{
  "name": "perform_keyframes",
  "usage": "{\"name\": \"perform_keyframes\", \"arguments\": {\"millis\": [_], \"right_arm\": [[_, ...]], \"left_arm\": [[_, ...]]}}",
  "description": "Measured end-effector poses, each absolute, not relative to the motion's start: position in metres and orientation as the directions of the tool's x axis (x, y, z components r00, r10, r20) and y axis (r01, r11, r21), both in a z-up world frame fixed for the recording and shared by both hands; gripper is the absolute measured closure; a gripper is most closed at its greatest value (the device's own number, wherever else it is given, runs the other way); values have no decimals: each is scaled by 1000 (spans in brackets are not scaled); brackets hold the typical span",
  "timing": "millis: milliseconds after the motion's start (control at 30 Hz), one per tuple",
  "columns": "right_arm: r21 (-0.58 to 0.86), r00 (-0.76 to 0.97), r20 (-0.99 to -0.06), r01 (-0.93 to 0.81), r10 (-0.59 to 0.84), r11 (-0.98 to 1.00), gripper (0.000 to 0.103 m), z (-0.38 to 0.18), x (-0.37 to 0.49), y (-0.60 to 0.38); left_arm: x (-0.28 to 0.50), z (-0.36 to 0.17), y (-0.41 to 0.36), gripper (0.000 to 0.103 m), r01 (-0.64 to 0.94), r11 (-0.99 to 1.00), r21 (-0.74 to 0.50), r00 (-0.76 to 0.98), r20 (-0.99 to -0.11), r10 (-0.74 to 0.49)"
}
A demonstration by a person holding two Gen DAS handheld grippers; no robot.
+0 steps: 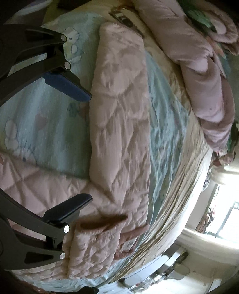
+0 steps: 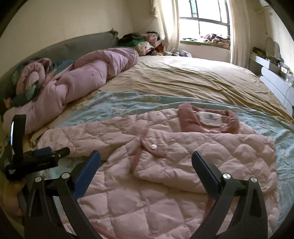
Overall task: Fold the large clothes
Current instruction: 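Grasp the ribbed cuff of the other sleeve with the left gripper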
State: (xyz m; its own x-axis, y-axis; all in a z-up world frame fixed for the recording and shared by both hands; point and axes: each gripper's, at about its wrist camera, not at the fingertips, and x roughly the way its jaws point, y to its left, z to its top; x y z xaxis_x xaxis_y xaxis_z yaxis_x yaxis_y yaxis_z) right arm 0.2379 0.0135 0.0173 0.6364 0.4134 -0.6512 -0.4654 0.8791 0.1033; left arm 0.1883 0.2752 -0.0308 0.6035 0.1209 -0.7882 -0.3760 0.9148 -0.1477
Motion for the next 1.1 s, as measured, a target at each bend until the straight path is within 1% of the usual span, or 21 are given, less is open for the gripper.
{"name": "perform_keyframes", "arguments": {"millis": [433, 600, 700, 900, 1000, 1100], "right_arm": [[33, 609, -680, -530, 408, 847, 4, 2, 234, 76], [32, 588, -692, -553, 418, 833, 4, -6, 236, 90], [26, 586, -696, -558, 416, 829, 4, -9, 236, 95], [24, 575, -709, -558, 408, 829, 4, -18, 239, 97], [28, 573, -711, -555, 406, 832, 4, -20, 239, 93], [35, 574, -712, -545, 403, 838, 4, -20, 241, 86]], "left_arm": [[175, -68, 359, 9, -549, 817, -177, 536, -825, 181], [166, -91, 394, 9, -633, 737, -238, 504, -849, 159], [163, -101, 409, 9, -676, 695, -245, 488, -856, 173], [162, -124, 446, 9, -725, 582, -368, 515, -851, 103], [160, -126, 464, 9, -741, 516, -431, 557, -823, 113], [160, -125, 479, 9, -749, 482, -454, 575, -807, 134]]}}
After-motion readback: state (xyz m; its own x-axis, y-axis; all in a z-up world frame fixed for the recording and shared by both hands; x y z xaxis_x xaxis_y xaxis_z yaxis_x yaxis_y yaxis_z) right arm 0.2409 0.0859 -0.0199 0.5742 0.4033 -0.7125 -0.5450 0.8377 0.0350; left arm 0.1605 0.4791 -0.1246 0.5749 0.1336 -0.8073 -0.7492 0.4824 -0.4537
